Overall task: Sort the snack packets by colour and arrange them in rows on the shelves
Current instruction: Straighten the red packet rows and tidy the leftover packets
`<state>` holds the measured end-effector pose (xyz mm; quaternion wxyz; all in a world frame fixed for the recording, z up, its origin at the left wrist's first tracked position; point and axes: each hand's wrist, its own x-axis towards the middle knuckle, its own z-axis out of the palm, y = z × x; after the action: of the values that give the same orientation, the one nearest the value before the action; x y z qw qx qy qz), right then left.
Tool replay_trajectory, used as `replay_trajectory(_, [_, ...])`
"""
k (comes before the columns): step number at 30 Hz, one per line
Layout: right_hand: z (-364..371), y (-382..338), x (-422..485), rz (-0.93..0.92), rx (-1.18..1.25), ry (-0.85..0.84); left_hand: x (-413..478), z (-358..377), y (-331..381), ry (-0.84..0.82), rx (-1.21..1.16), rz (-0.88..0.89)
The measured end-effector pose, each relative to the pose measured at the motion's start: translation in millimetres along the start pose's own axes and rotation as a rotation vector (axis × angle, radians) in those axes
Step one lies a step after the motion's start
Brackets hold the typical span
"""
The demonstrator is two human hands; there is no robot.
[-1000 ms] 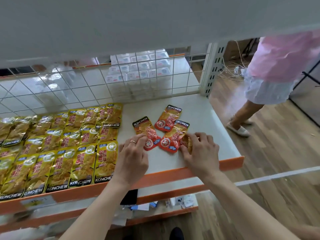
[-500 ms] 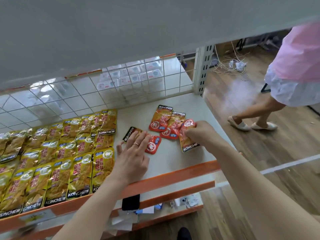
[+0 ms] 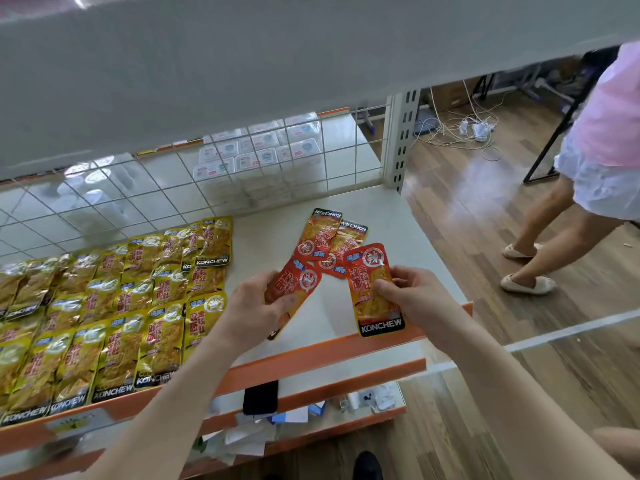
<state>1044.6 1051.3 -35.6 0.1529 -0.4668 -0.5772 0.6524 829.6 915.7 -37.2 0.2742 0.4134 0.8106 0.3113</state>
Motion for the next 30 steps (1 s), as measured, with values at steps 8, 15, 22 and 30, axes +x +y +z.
replay_trajectory(8, [26, -4, -19, -0.086, 0.053, -0.067, -55, -13, 9, 0.173, -0.494, -0.138])
replay_trajectory(15, [64, -13, -38, -0.109, 0.155, -0.159, -101, -37, 10, 0.373, -0.756, -0.172])
replay_trajectory(22, [128, -28, -72, -0.230, 0.152, -0.248, -151, -82, -13, 0.531, -0.869, -0.136])
replay_trajectory(30, [241, -40, -145, -0.360, 0.119, -0.340, -252, -153, -81, 0.717, -0.958, -0.155])
